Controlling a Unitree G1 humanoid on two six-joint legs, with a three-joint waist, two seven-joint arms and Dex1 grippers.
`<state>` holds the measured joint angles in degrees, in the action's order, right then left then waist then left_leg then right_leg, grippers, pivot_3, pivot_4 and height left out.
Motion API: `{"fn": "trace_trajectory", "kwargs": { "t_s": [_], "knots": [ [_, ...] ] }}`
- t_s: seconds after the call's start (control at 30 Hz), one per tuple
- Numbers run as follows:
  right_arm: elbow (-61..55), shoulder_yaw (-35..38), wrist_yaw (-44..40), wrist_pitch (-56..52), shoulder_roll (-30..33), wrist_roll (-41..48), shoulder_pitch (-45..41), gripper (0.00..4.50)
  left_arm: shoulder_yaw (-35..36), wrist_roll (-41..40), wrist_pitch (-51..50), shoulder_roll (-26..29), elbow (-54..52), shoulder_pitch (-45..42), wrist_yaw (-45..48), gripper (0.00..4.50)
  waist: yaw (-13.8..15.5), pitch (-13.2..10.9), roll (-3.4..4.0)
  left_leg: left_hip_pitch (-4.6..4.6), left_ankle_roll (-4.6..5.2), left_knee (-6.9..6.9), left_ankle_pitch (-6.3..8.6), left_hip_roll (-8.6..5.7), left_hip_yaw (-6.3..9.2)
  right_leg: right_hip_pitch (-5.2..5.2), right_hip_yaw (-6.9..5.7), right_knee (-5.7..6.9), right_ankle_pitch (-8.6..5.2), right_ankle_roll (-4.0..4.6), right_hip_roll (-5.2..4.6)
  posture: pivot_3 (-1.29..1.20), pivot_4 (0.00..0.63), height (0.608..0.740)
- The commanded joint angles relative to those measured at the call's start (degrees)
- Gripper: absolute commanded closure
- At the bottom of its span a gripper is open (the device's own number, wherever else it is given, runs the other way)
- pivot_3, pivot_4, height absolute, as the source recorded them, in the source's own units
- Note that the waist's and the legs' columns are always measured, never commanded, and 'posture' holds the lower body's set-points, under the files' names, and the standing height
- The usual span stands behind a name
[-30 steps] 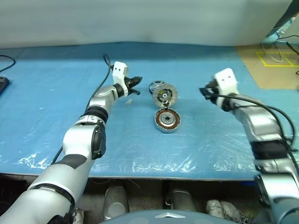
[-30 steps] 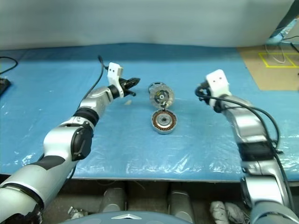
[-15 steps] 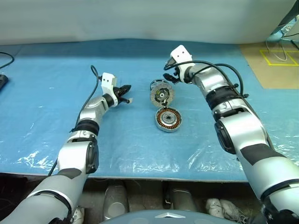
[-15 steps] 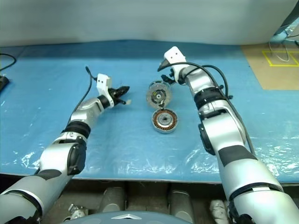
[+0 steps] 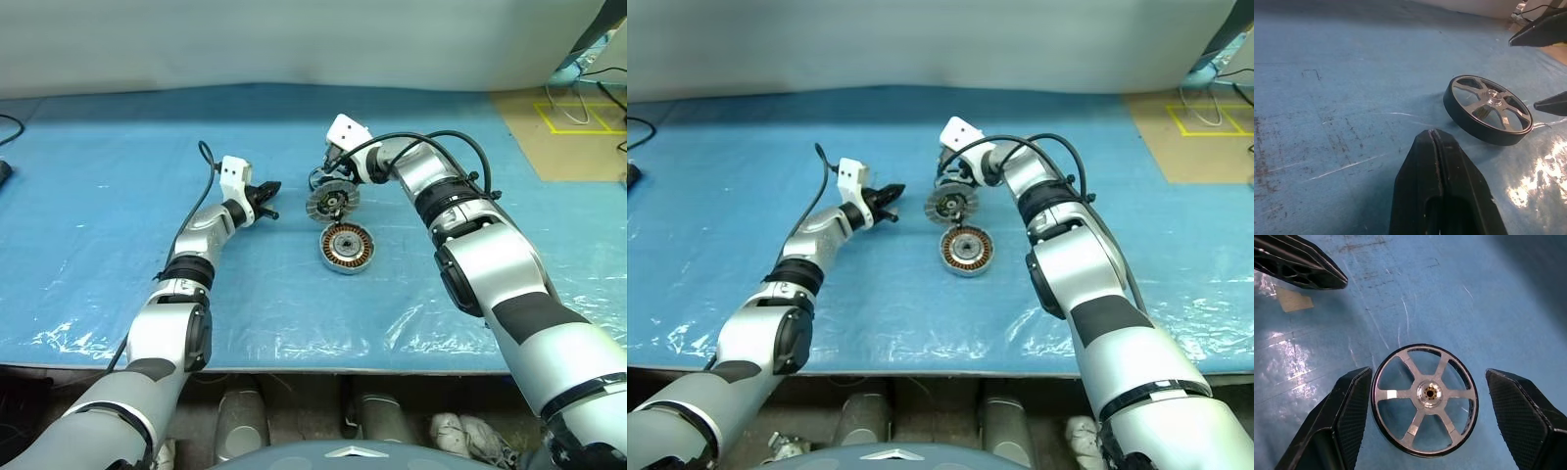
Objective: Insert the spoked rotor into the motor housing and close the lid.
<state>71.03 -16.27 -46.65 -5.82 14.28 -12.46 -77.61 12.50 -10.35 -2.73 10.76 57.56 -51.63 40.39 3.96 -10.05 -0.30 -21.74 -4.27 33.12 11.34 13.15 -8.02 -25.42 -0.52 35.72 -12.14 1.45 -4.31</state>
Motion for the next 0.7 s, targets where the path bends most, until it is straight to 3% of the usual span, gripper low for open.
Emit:
{"fn": "trace_trajectory", "kwargs": {
  "t_s": [0.03, 0.27, 0.7],
  "knots": [
    [0.57, -1.93, 1.04, 2.19, 0.25, -3.45, -1.24, 0.61, -0.64, -0.5, 0.77, 0.22, -1.81, 0.16, -0.19, 4.5, 0.03, 0.0, 0.0, 0.0, 0.0, 0.0, 0.0, 0.01, 0.0, 0.0, -0.02, 0.0, -0.01, 0.02, 0.0, 0.0, 0.15, 0.74],
    [3.21, -2.72, 7.51, 2.08, -0.75, -6.74, -0.1, 0.61, -0.97, -0.84, 0.53, -0.1, -2.02, 0.43, -0.89, 4.5, 0.03, 0.0, 0.0, -0.01, 0.0, 0.0, 0.0, 0.03, 0.0, -0.02, -0.05, 0.0, -0.03, 0.05, 0.0, 0.0, 0.15, 0.74],
    [4.02, -3.08, 8.32, 2.5, -3.05, -9.57, 1.4, 0.61, -2.05, -0.71, 0.34, -0.72, -2.65, 0.95, -0.99, 4.5, 0.02, 0.0, 0.01, 0.0, 0.01, 0.0, 0.0, 0.07, -0.01, -0.03, -0.08, 0.02, -0.05, 0.1, 0.01, 0.0, 0.15, 0.74]
  ]
}}
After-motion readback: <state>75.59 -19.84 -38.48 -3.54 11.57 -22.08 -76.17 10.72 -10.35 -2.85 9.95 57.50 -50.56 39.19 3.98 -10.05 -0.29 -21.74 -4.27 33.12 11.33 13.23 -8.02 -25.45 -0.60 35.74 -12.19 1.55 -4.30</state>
